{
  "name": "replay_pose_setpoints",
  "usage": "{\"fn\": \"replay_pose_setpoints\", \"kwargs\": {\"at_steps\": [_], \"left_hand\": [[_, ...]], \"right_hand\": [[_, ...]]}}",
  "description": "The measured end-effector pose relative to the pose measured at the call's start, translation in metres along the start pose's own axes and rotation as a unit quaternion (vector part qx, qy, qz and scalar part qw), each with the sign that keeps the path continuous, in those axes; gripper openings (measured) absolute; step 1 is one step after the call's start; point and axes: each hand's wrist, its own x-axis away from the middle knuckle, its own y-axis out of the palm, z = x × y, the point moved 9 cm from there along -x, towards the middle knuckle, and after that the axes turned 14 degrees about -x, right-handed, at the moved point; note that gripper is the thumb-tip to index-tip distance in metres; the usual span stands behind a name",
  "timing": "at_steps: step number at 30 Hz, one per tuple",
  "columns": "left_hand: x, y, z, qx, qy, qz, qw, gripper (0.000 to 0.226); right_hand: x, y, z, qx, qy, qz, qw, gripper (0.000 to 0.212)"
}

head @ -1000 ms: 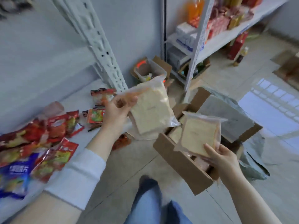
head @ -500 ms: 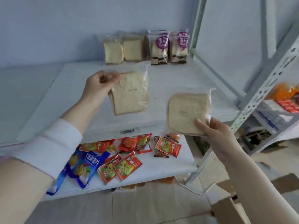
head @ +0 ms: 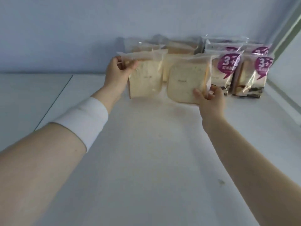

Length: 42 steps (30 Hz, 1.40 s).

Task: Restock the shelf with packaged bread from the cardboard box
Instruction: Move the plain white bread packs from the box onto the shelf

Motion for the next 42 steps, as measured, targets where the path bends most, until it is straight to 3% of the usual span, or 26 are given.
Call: {"fn": "replay_pose_setpoints", "kwargs": {"at_steps": [5,9,14,17,20,22,23,25,28,30,31,36,42], "left_hand": [[-0.046,0.018,-0.025,0.021,-0.01,0.059,0.998,0.025],[-0.048,0.02,-0.03,0.041,0.022,0.113,0.992,0.023],[-0.043,0.021,-0.025,0.047,0.04,0.142,0.988,0.028],[-0.042,0.021,-0.02,-0.001,0.041,0.113,0.993,0.029],[-0.035,0.015,-0.011,-0.047,0.039,0.069,0.996,0.026],[-0.019,-0.001,-0.002,-0.149,0.031,0.087,0.985,0.05],[-0.003,-0.009,0.01,-0.212,0.058,0.103,0.97,0.058],[0.042,-0.007,0.043,-0.292,0.195,0.092,0.932,0.061],[0.122,0.043,0.076,-0.407,0.394,-0.046,0.823,0.058],[0.175,0.08,0.084,-0.478,0.45,-0.145,0.74,0.059],[0.201,0.096,0.091,-0.491,0.461,-0.181,0.716,0.058],[0.334,0.169,0.148,-0.492,0.511,-0.263,0.655,0.047],[0.55,0.274,0.215,-0.425,0.595,-0.326,0.6,0.043]], "right_hand": [[-0.046,0.026,0.026,0.075,-0.043,0.057,0.995,0.036],[-0.052,0.031,0.023,0.186,-0.099,0.097,0.973,0.038],[-0.042,0.033,0.016,0.231,-0.138,0.145,0.952,0.04],[-0.042,0.033,0.014,0.315,-0.115,0.119,0.934,0.046],[-0.021,0.035,-0.001,0.392,-0.156,0.07,0.904,0.065],[0.007,0.03,-0.019,0.408,-0.202,0.063,0.888,0.067],[0.022,0.025,-0.026,0.421,-0.216,0.059,0.879,0.065],[0.049,0.013,-0.033,0.47,-0.223,0.043,0.853,0.061],[0.087,-0.018,-0.037,0.557,-0.198,0.025,0.806,0.058],[0.114,-0.049,-0.043,0.604,-0.171,0.025,0.778,0.056],[0.127,-0.067,-0.048,0.622,-0.158,0.027,0.766,0.055],[0.19,-0.192,-0.085,0.681,-0.099,0.064,0.723,0.051],[0.291,-0.407,-0.107,0.726,0.025,0.144,0.672,0.048]]}}
